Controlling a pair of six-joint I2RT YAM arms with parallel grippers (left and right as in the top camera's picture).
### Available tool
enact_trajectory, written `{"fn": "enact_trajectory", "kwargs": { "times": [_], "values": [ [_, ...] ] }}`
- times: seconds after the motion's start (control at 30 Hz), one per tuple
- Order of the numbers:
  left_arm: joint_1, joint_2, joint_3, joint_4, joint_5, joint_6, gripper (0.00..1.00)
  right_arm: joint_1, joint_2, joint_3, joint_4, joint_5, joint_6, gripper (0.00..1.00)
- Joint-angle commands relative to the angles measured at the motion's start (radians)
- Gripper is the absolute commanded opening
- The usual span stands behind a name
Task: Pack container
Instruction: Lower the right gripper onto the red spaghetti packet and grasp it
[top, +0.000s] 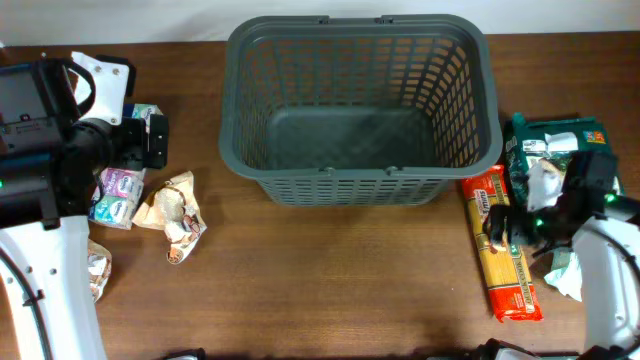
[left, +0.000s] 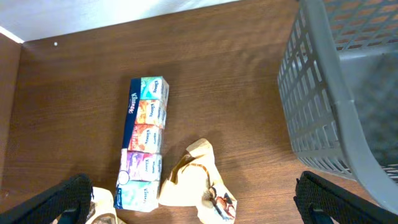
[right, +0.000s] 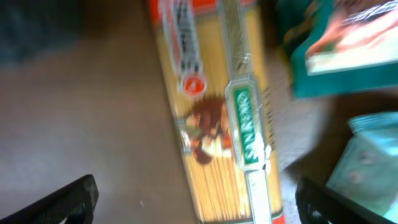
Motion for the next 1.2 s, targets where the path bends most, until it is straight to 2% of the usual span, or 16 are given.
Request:
{"fn": "enact_trajectory", "kwargs": {
  "times": [0.0,0.17,0.33,0.57,0.97,1.13,1.17],
  "values": [
    [0.006,0.004,-0.002,0.003,-0.001,0.024,0.99,0.011,-0.005,-0.045,0.010,-0.042,-0.143,0.99],
    [0.006,0.004,-0.002,0.003,-0.001,0.039,0.99,0.011,0.006,-0.065,0.020,-0.056,-0.254,0.99],
    [0.006,0.005,-0.002,0.004,-0.001,0.039,0.99,0.011,0.052,-0.089,0.100,-0.026,-0.254,0.99],
    [0.006,0.019,-0.002,0.003,-0.001,0.042,0.99,0.011,0.168,-0.172,0.316,-0.033,-0.231,0.99],
    [0.006,0.023,-0.002,0.003,0.000,0.042,0.99,0.010,0.304,-0.173,0.415,-0.010,-0.229,0.99],
    [0.006,0.023,-0.002,0.003,0.000,0.042,0.99,0.011,0.388,-0.173,0.463,-0.008,-0.187,1.00],
    [0.006,0.023,-0.002,0.003,0.000,0.042,0.99,0.011,0.402,-0.173,0.465,-0.008,-0.188,0.97]
  ]
}}
